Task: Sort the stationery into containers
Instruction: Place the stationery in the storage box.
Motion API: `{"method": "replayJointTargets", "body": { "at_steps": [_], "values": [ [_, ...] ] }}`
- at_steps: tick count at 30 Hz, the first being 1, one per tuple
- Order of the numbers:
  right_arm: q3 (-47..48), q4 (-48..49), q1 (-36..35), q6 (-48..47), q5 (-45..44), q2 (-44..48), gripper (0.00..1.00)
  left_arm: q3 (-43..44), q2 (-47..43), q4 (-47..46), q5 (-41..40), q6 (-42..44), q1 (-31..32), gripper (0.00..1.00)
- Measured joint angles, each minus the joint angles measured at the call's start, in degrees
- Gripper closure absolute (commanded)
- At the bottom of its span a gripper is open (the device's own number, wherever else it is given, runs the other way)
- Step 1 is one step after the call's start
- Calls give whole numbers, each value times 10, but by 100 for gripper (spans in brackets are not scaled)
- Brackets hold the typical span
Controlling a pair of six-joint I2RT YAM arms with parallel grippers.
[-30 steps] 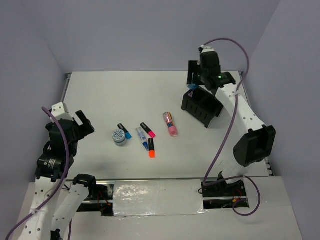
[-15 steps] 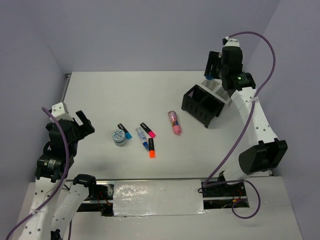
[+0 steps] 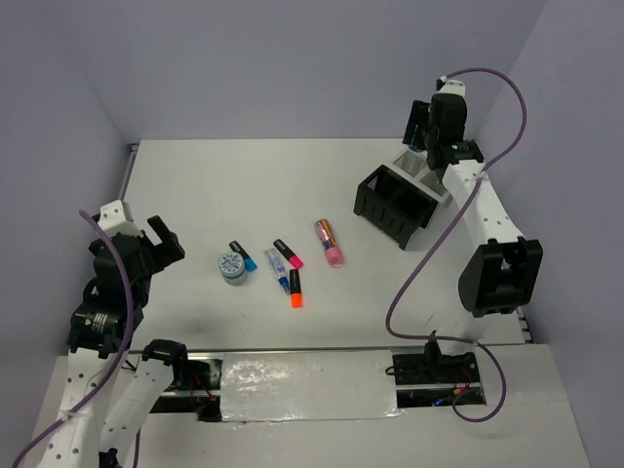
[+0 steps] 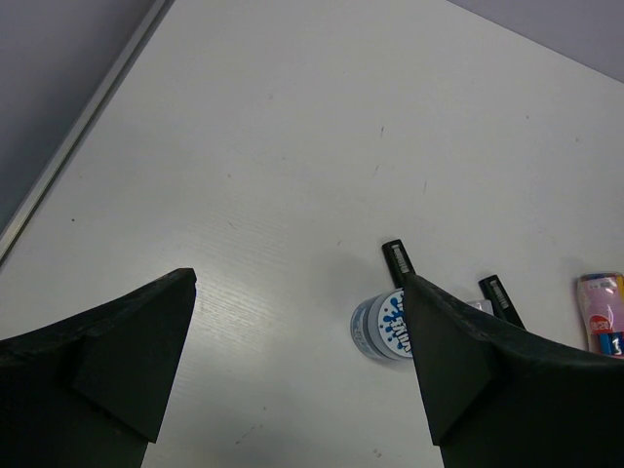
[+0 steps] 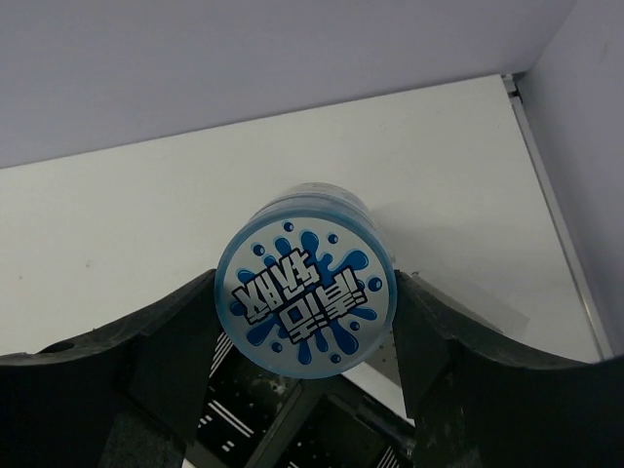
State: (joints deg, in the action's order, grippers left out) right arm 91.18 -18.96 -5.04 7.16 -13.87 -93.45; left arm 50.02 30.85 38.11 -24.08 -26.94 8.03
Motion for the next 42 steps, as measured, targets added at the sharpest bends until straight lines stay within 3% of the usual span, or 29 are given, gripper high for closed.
{"method": "replayJointTargets", "body": {
  "at_steps": [12, 34, 37, 41, 42],
  "values": [
    [0, 17, 12, 5, 28, -87, 100, 0, 2, -5, 14, 1, 2, 1],
    [-23, 3, 21, 12, 36, -108, 100, 0, 13, -9, 20, 2, 4, 1],
    [-22, -5, 22, 17, 36, -108, 84, 0, 17, -9, 21, 2, 4, 1],
    [-11, -21, 24, 24, 38, -110, 75, 0, 17, -9, 21, 2, 4, 1],
    [-7, -25, 24, 24, 39, -110, 60, 0, 17, -9, 21, 2, 4, 1]
  ]
}}
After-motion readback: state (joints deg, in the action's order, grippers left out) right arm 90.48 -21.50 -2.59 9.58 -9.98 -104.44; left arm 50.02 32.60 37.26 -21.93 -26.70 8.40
